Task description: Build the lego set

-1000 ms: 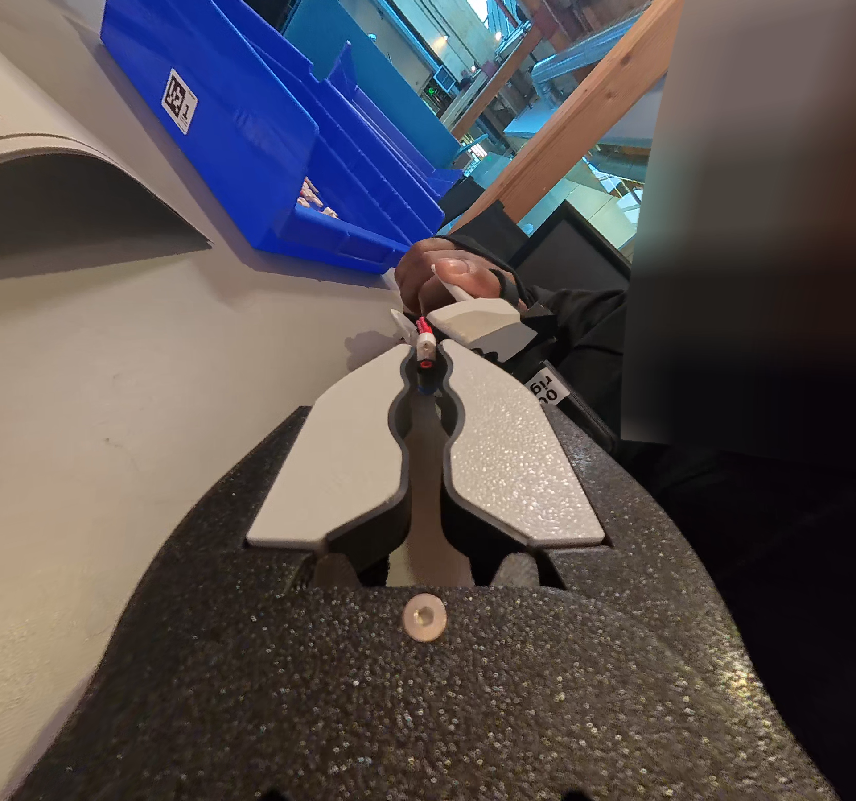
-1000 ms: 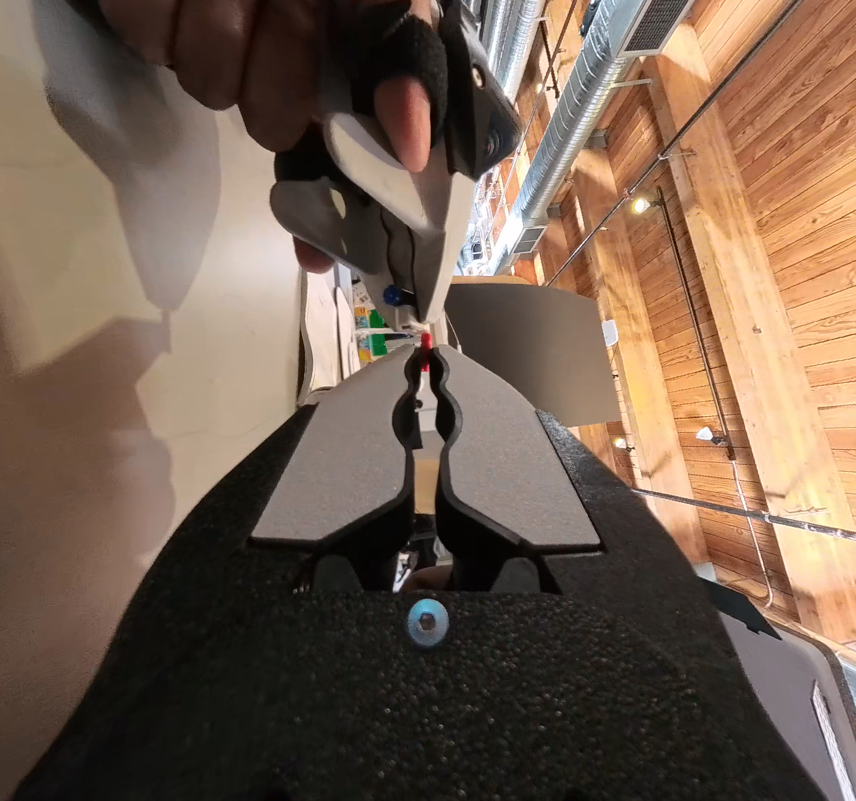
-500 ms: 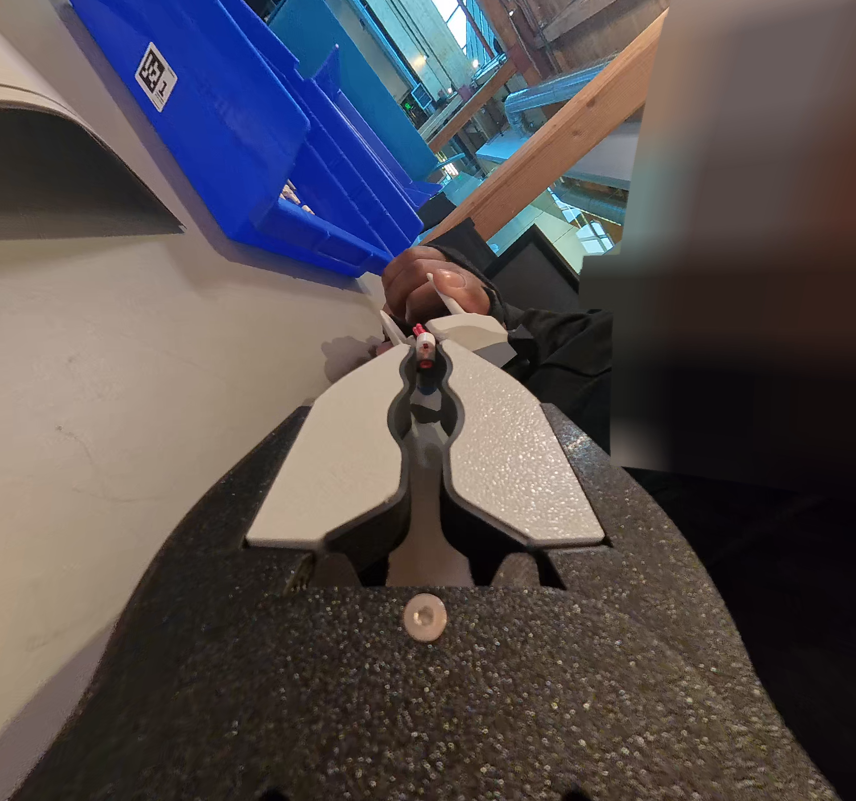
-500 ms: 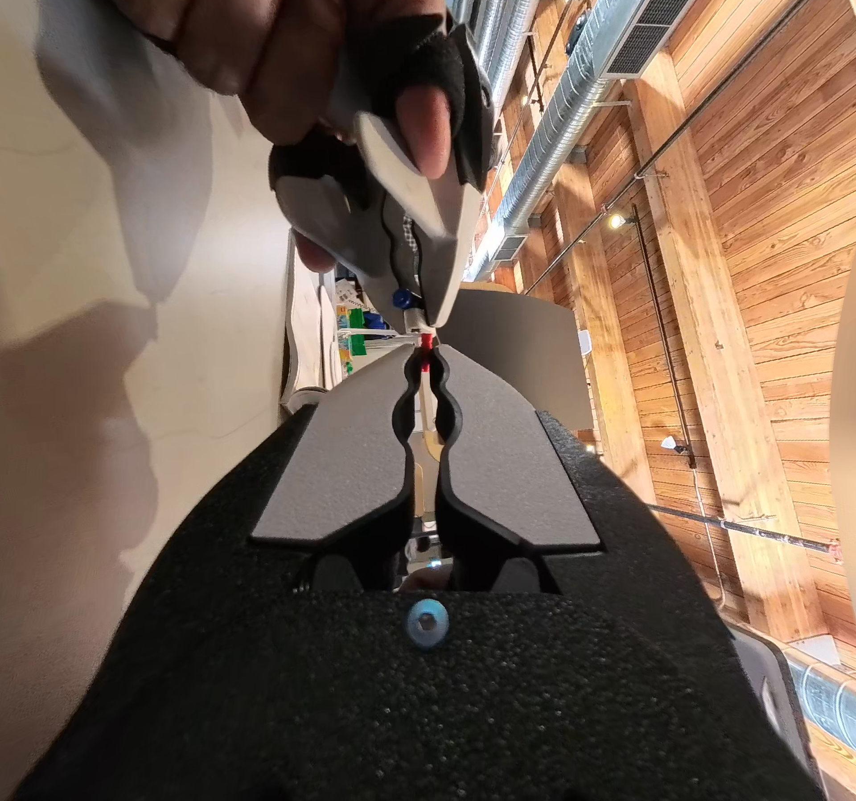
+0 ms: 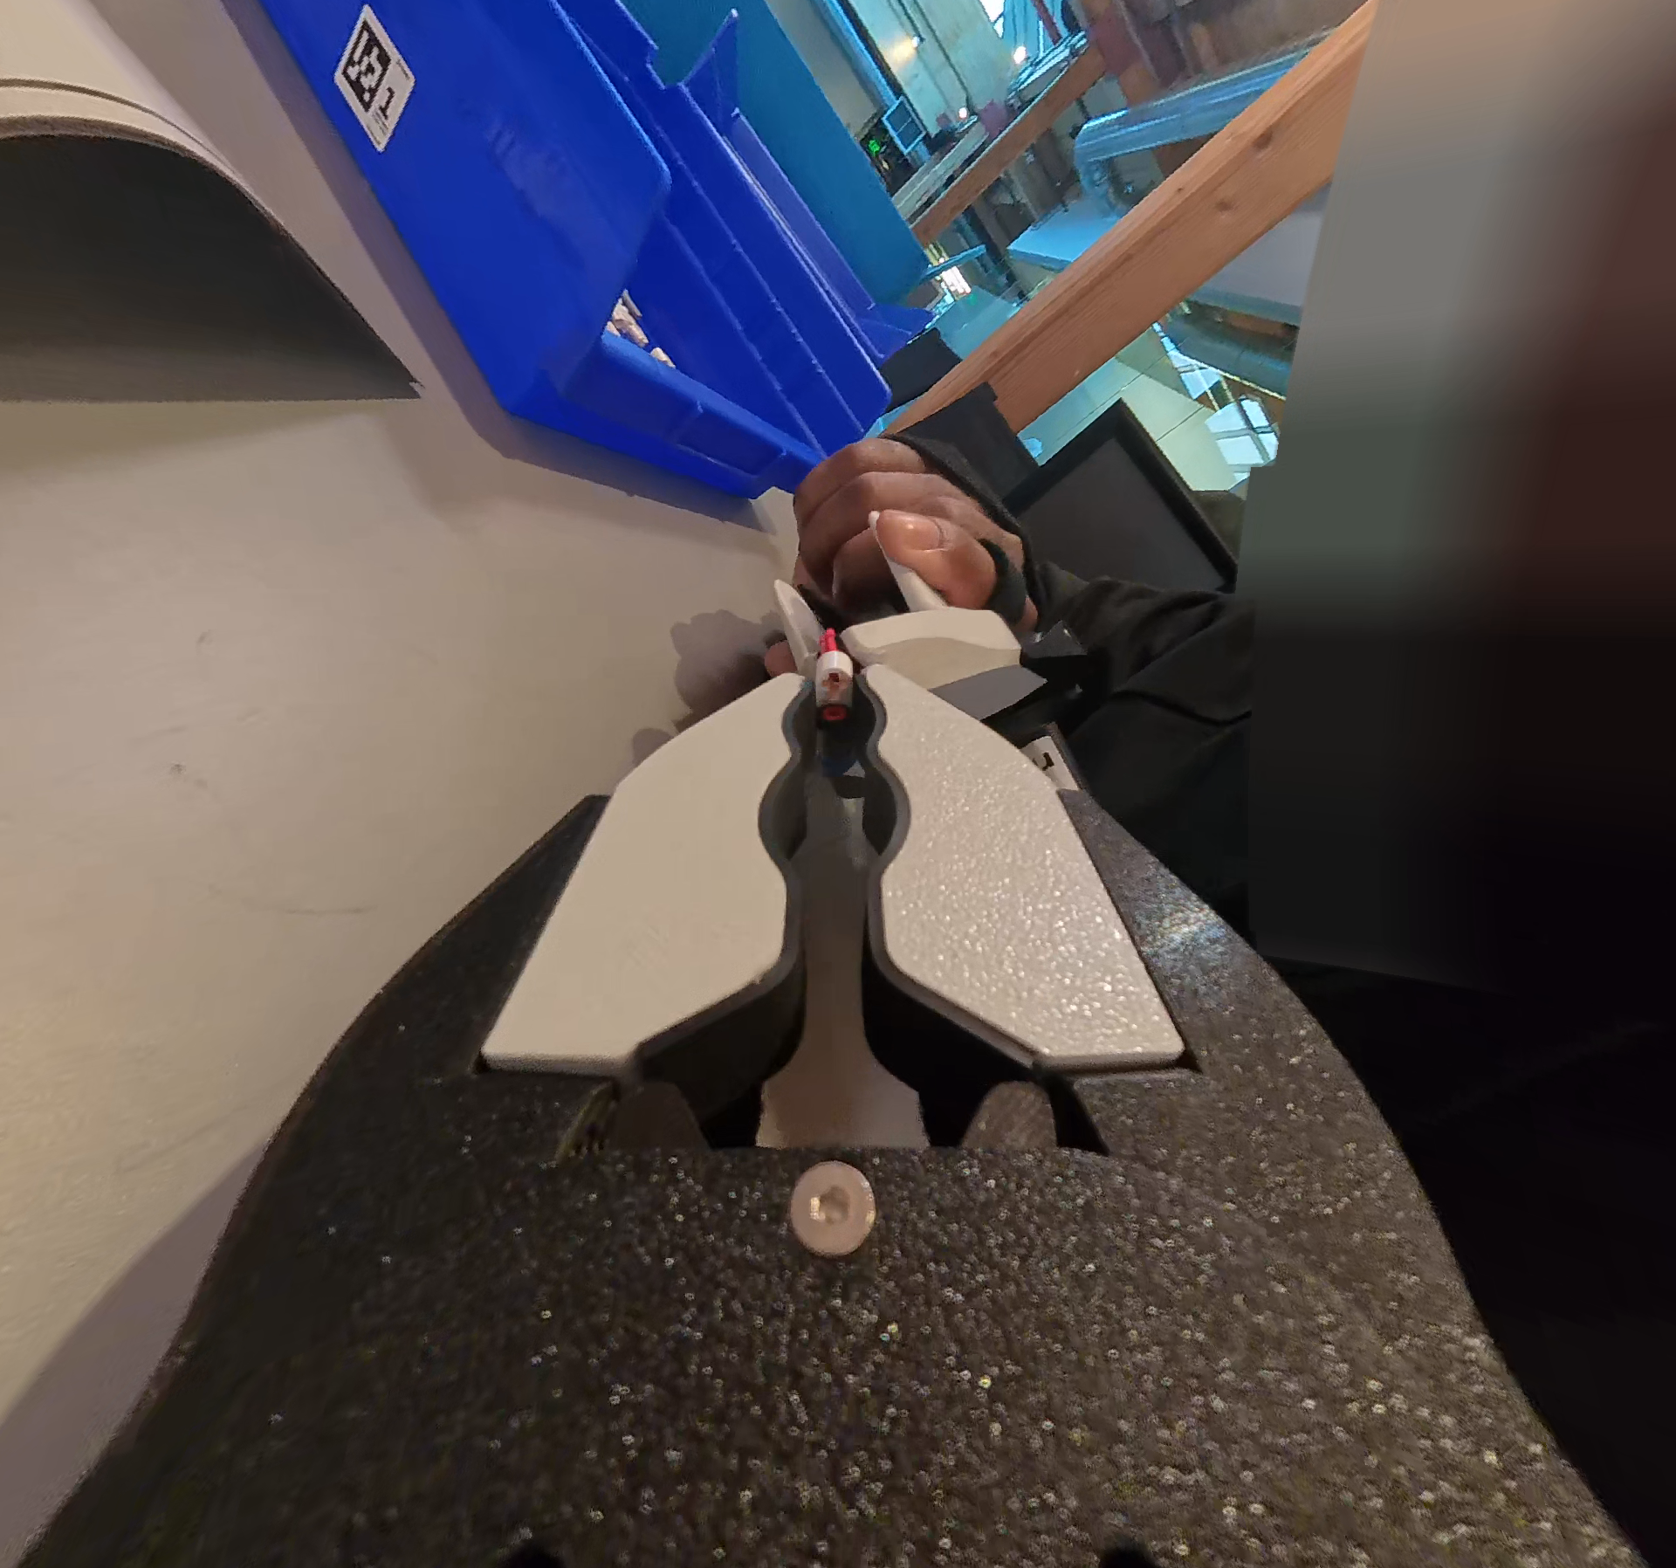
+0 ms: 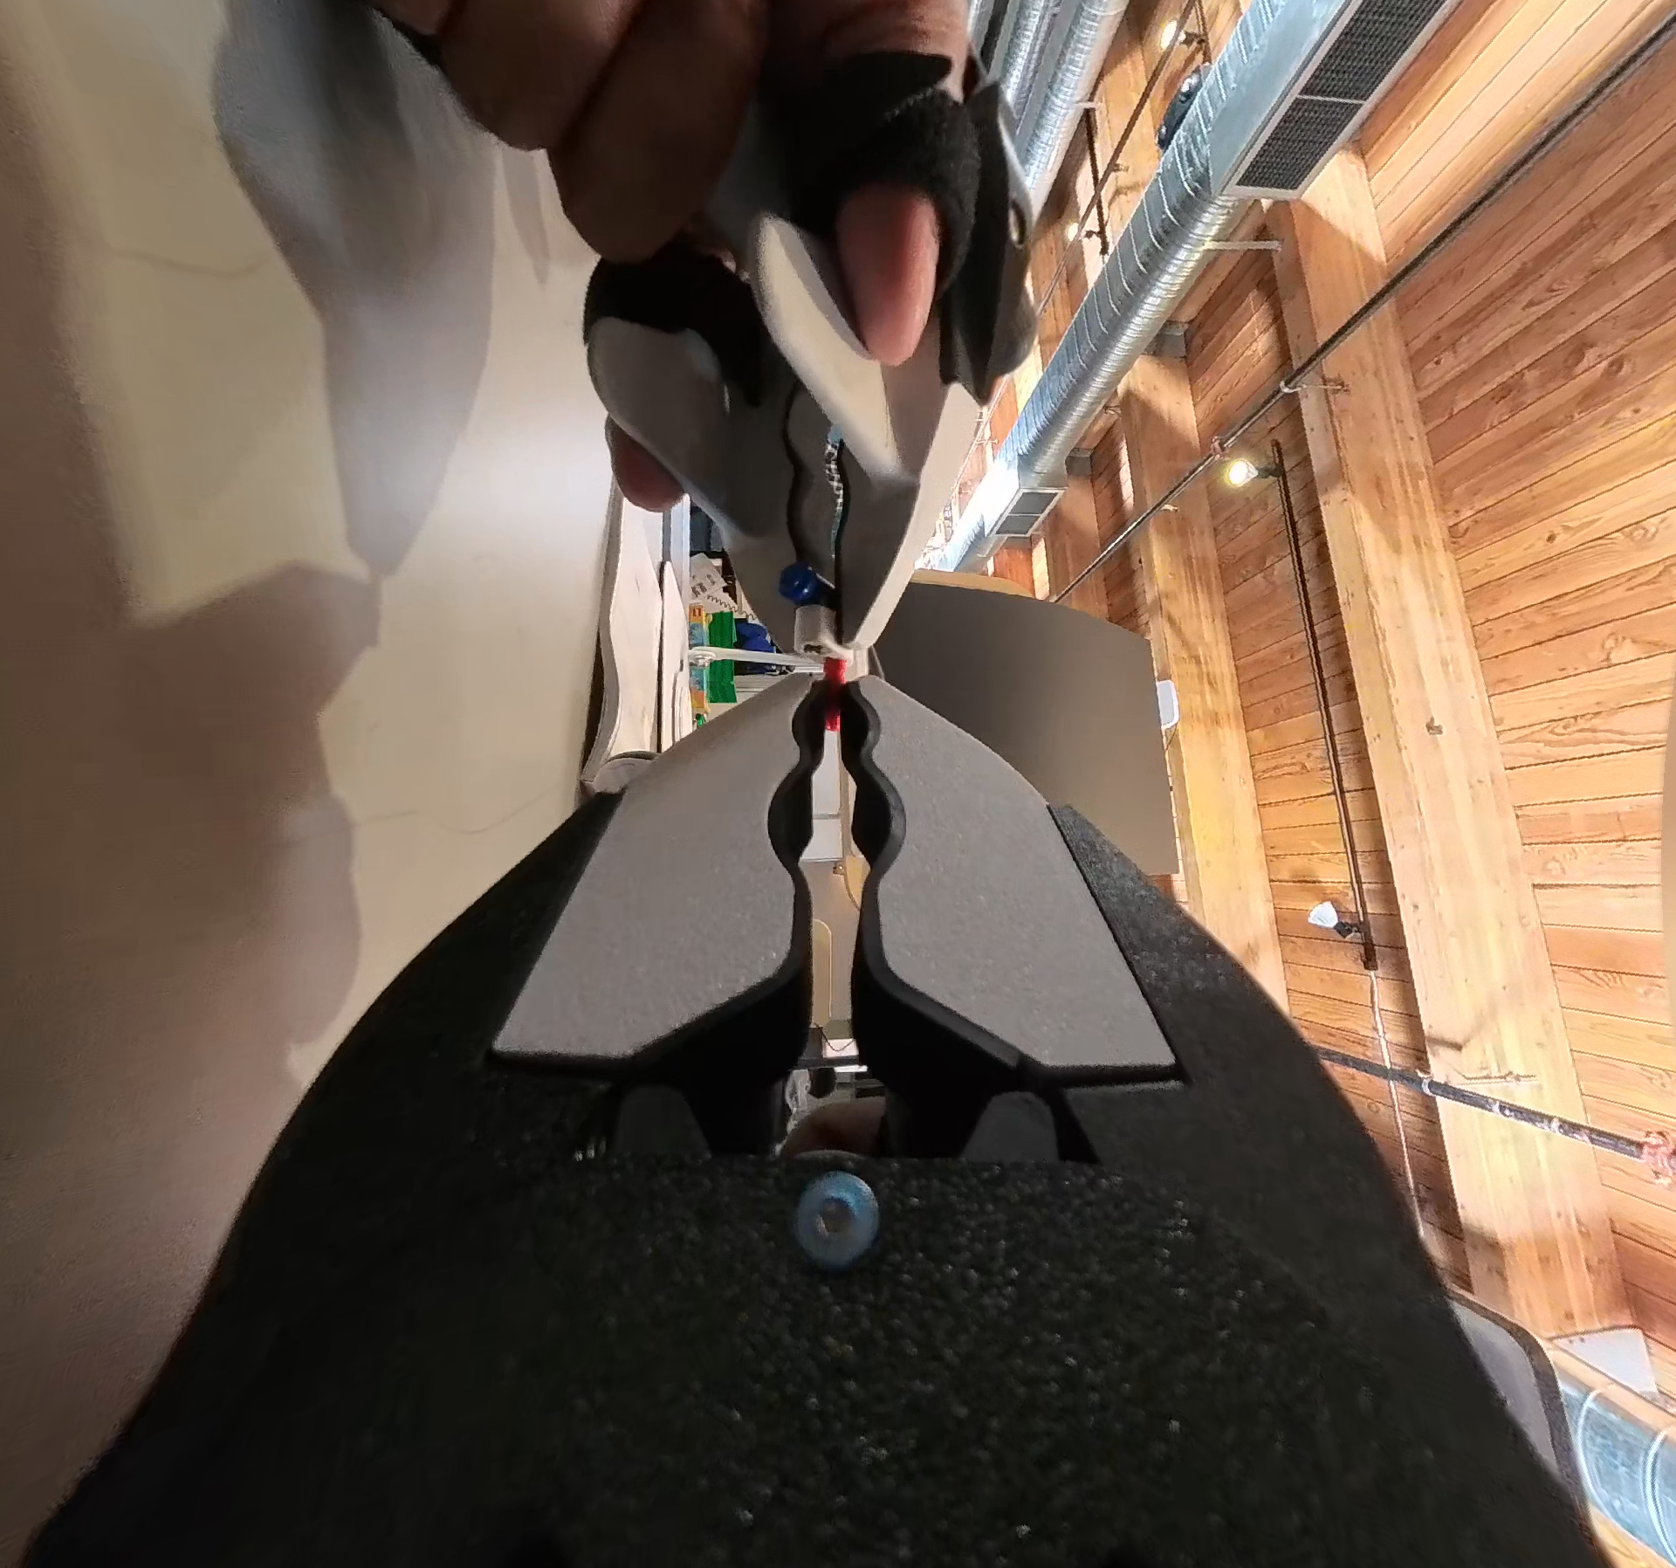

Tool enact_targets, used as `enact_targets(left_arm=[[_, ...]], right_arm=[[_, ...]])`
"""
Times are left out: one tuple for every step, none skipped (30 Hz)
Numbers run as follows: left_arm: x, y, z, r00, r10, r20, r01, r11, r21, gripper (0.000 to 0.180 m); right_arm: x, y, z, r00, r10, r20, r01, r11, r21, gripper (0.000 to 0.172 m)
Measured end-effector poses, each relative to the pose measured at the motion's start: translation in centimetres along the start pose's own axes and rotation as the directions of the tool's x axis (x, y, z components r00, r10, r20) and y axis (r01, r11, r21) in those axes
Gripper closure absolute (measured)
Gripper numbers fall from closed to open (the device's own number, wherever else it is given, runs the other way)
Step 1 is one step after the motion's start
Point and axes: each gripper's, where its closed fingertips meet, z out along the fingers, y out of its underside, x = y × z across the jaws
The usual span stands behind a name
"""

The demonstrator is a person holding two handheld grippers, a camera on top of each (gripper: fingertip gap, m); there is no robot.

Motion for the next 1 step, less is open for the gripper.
enact_targets(left_arm=[[-0.07,0.05,0.01,1.0,0.001,0.007,-0.001,1.0,-0.002,0.173]], right_arm=[[-0.09,0.0,0.02,1.0,0.0,0.005,0.0,1.0,-0.001,0.17]])
